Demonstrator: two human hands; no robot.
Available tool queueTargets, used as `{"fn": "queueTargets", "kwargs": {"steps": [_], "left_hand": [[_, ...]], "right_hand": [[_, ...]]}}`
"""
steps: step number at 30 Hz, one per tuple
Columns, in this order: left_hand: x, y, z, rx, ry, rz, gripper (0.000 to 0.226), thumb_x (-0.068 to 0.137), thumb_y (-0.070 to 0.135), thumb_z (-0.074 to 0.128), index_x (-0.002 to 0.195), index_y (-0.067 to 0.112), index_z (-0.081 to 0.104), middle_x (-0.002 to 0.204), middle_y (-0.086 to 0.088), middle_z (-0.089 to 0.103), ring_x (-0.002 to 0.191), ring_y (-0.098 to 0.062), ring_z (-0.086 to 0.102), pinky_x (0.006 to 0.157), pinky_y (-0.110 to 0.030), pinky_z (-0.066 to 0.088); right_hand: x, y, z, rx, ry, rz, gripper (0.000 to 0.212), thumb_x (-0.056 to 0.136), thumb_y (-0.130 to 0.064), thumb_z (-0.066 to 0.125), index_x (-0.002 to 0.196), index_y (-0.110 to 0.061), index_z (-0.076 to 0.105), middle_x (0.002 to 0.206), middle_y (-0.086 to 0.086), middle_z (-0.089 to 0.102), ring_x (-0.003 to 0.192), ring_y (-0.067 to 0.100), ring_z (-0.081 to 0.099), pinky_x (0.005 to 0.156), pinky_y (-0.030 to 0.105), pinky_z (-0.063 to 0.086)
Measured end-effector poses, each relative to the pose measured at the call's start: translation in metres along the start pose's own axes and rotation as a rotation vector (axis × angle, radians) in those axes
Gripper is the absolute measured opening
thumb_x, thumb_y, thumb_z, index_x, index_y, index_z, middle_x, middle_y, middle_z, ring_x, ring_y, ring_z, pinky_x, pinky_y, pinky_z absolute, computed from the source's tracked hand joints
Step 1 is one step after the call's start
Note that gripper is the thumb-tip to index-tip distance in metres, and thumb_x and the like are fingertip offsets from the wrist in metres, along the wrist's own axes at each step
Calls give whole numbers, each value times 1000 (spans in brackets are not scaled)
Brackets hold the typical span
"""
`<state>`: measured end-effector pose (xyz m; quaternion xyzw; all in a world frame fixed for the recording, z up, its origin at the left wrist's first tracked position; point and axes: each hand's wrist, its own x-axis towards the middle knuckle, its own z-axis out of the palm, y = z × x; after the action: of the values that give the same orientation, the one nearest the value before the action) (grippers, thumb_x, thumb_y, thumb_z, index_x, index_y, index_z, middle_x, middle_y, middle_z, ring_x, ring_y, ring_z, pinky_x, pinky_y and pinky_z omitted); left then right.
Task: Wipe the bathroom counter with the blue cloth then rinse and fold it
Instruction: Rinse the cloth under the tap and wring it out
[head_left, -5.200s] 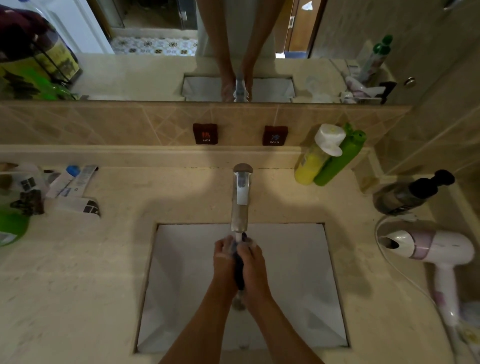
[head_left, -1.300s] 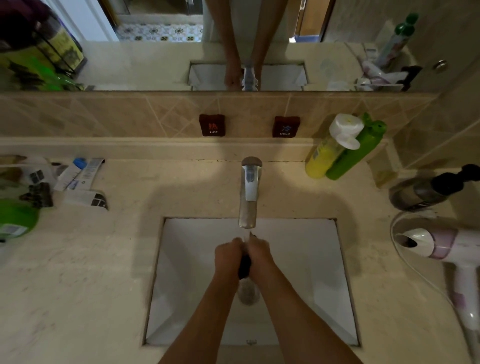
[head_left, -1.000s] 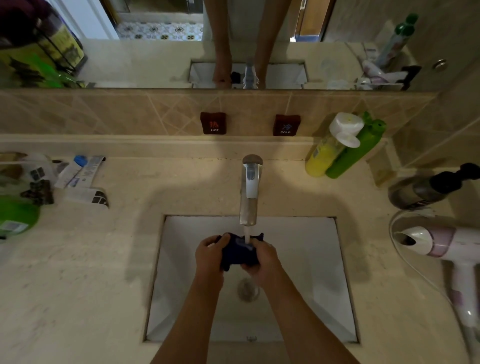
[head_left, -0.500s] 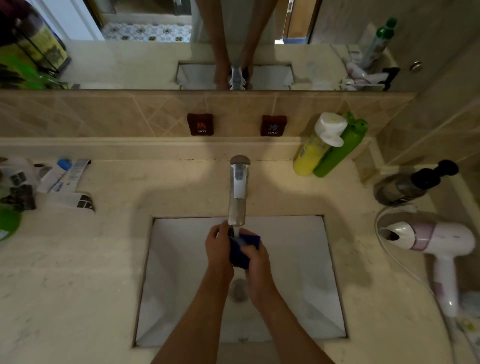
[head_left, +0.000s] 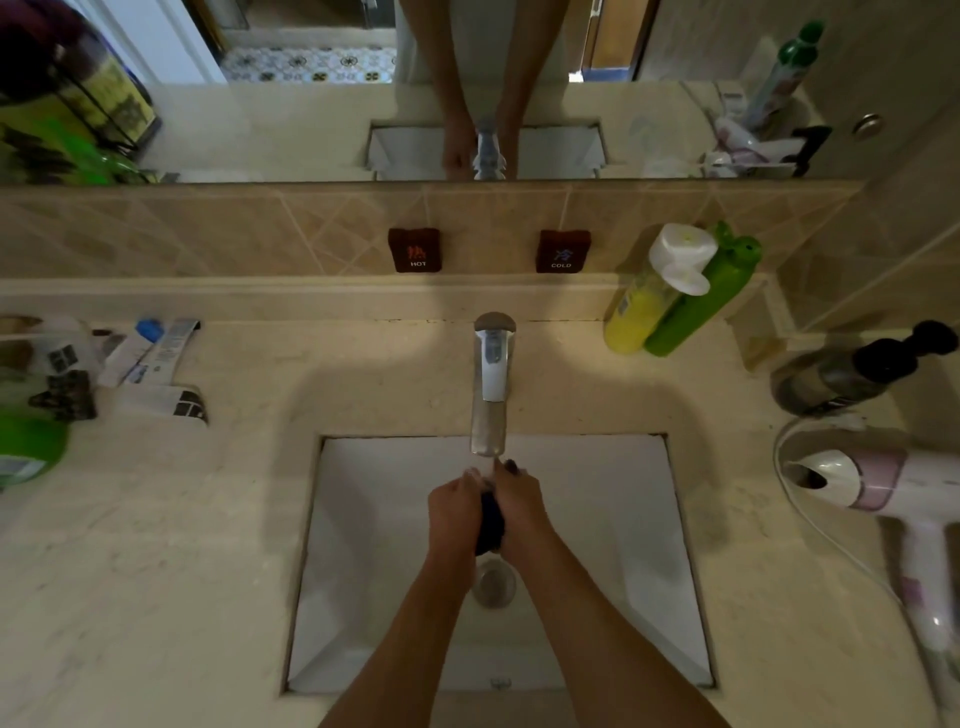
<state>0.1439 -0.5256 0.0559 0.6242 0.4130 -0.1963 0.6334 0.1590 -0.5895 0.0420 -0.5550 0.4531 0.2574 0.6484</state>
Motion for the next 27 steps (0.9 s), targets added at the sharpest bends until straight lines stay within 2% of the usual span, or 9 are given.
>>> {"fn": "queueTargets", "kwargs": {"steps": [3,5,8,11,14,17,21,24,27], "left_hand": [[1,1,-5,-45,25,17,30,98,28,54,79,11,71,87,-14,72,85,-30,70,80,-43,59],[5,1,-9,-131,26,6,28,96,33,57,83,12,71,90,-14,73,88,-31,70,83,-45,59],[12,-1,-18,-207,77,77,22,94,31,63,96,10,69,96,-13,72,88,-30,71,74,-39,60],[21,-4,-29,-182,137,197,17,91,21,68,105,13,66,108,-13,70,98,-31,69,82,-46,60],[24,-7,-42,-196,159,196,30,92,11,64,121,17,60,119,-10,65,105,-30,66,89,-50,58],[23,-12,-46,-246,147,124,36,94,13,60,130,18,55,121,-11,64,104,-29,66,86,-49,58],[14,-15,-26,-162,11,-226,30,91,40,57,116,26,61,112,-3,66,102,-24,61,82,-42,48],[10,-7,-13,-156,-150,-351,38,89,54,55,106,21,64,113,-7,67,100,-24,60,92,-41,45],[14,-1,-4,-232,-228,-396,37,90,48,60,90,11,61,90,-11,62,82,-23,57,84,-35,47]], "right_hand": [[9,10,-7,275,-135,120,53,98,-49,55,115,0,66,111,24,71,98,40,70,87,54,58],[6,14,-9,440,-167,134,55,100,-50,50,119,-1,64,121,25,68,109,42,66,91,52,56],[4,19,-9,614,-158,71,39,99,-31,59,116,4,64,115,26,70,105,42,68,79,48,60],[-1,24,-11,574,-149,27,15,96,-3,58,107,1,67,105,25,71,93,38,69,74,45,58],[-1,28,-15,616,-148,43,30,93,5,49,117,0,66,111,26,69,100,41,65,75,48,55],[-3,29,-18,747,-180,15,37,97,-2,43,128,2,61,121,29,66,111,46,62,85,55,54],[-10,31,-22,844,-223,-30,32,100,-9,42,123,-1,64,118,26,69,113,43,62,100,54,48],[-14,31,-29,771,-247,-90,27,97,-9,46,110,1,67,112,24,70,103,39,65,90,46,53],[-15,27,-37,613,-263,-121,21,96,-12,49,89,-7,69,93,15,71,90,30,67,81,41,53]]}}
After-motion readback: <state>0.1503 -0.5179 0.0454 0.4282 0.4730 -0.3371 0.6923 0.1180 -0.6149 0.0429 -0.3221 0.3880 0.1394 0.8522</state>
